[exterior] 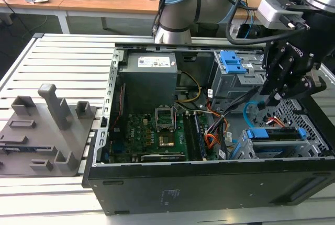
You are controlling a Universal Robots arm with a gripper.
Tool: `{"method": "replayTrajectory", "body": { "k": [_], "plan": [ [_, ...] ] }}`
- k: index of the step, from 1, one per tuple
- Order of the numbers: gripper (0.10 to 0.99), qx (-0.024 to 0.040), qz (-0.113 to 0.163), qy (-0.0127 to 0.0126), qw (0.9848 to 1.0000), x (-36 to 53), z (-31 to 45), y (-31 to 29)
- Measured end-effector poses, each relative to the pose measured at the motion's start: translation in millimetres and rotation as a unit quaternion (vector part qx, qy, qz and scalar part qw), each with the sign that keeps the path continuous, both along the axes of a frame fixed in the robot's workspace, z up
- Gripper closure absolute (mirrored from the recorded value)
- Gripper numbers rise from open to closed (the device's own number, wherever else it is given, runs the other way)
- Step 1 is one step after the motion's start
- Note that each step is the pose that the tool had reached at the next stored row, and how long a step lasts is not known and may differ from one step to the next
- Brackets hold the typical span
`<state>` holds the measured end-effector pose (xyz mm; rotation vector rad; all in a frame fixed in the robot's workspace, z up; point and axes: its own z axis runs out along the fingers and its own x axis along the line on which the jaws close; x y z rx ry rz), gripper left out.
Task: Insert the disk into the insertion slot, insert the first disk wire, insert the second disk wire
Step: 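Insert the second disk wire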
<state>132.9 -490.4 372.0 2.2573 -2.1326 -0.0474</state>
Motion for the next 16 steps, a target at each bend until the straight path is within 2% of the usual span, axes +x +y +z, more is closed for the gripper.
{"method": "replayTrajectory", "body": {
  "k": [4, 6, 9, 13, 16],
  "plan": [
    [0.725, 0.0, 0.042, 0.0, 0.9991, 0.0, 0.0, 0.0],
    [0.725, 0.0, 0.066, 0.0, 0.9978, -0.3, -0.1, 0.0],
    [0.725, -0.0003, 0.068, 0.0, 0.9977, -6.1, -2.3, -0.2],
    [0.725, -0.0065, 0.07, 0.0005, 0.9975, -9.4, -4.0, -0.3],
    [0.725, -0.0068, 0.071, 0.0005, 0.9975, -13.0, -11.7, -0.7]
  ]
}}
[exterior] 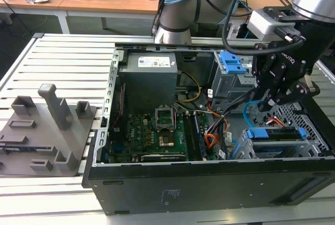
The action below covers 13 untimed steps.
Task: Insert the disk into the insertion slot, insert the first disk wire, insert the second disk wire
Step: 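Insert the second disk wire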
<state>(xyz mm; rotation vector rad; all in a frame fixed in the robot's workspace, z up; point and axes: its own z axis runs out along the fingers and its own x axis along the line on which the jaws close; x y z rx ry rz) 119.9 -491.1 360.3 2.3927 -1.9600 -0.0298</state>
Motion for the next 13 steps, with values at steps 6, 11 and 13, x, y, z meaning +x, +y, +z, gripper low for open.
{"method": "replayTrajectory", "body": {
  "k": [6, 11, 13],
  "plan": [
    [0.737, -0.0008, 0.001, 0.0, 1.0, -0.4, -1.2, 0.0],
    [0.922, -0.0008, 0.002, 0.0, 1.0, -0.4, -1.2, 0.0],
    [0.922, -0.0008, 0.002, 0.0, 1.0, -0.4, -1.2, -0.1]
  ]
}}
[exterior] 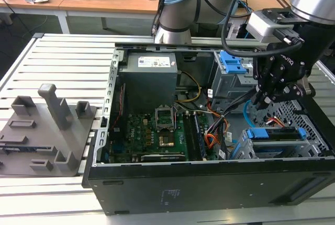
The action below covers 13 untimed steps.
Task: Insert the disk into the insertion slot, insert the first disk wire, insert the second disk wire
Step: 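Insert the second disk wire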
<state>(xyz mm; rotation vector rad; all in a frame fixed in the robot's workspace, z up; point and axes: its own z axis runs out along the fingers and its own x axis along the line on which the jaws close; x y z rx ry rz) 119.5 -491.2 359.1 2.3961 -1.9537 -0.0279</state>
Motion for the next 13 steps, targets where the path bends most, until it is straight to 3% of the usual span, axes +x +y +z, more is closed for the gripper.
{"method": "replayTrajectory", "body": {
  "k": [6, 8, 13],
  "plan": [
    [0.922, 0.0, 0.0, 0.0005, 1.0, 10.3, -0.1, -0.7],
    [0.922, 0.0, 0.0, 0.0005, 1.0, 10.3, -0.1, -7.7],
    [0.922, 0.0, 0.0, 0.0005, 1.0, 10.4, -0.2, -34.9]
  ]
}}
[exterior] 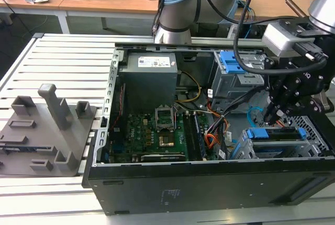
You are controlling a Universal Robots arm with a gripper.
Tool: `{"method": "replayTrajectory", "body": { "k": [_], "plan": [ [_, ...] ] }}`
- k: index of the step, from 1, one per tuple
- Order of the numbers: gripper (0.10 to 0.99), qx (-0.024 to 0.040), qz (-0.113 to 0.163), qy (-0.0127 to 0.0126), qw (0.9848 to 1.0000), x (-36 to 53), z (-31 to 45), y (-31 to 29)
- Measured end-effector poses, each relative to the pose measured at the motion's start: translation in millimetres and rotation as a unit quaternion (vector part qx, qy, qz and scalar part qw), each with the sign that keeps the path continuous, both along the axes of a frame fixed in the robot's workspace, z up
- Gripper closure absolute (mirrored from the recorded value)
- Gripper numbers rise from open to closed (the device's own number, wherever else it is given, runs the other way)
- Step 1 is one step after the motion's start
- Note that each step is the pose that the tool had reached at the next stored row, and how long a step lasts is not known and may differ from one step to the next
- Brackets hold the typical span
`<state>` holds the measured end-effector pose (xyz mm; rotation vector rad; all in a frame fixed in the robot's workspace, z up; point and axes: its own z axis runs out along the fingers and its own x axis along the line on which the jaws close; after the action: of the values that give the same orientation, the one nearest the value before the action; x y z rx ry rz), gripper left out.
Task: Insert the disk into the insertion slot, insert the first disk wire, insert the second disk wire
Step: 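Insert the second disk wire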
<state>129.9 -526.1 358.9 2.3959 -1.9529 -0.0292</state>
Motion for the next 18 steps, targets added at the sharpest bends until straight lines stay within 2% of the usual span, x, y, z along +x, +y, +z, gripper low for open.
{"method": "replayTrajectory", "body": {
  "k": [1, 2, 7, 10, 14, 18],
  "plan": [
    [0.922, 0.0, 0.0, 0.0, 1.0, 0.0, -0.1, -5.9],
    [0.922, 0.0, 0.0, 0.0, 1.0, 0.1, -0.1, -8.7],
    [0.922, 0.0, 0.0, 0.0004, 1.0, 4.8, -0.4, -13.7],
    [0.922, 0.0002, 0.0, 0.0005, 1.0, 5.5, -1.1, -19.3],
    [0.922, 0.0002, -0.013, 0.0007, 0.9999, 7.3, -2.1, -20.0],
    [0.922, 0.0003, -0.05, 0.0006, 0.9987, 7.3, -2.9, -20.0]
  ]
}}
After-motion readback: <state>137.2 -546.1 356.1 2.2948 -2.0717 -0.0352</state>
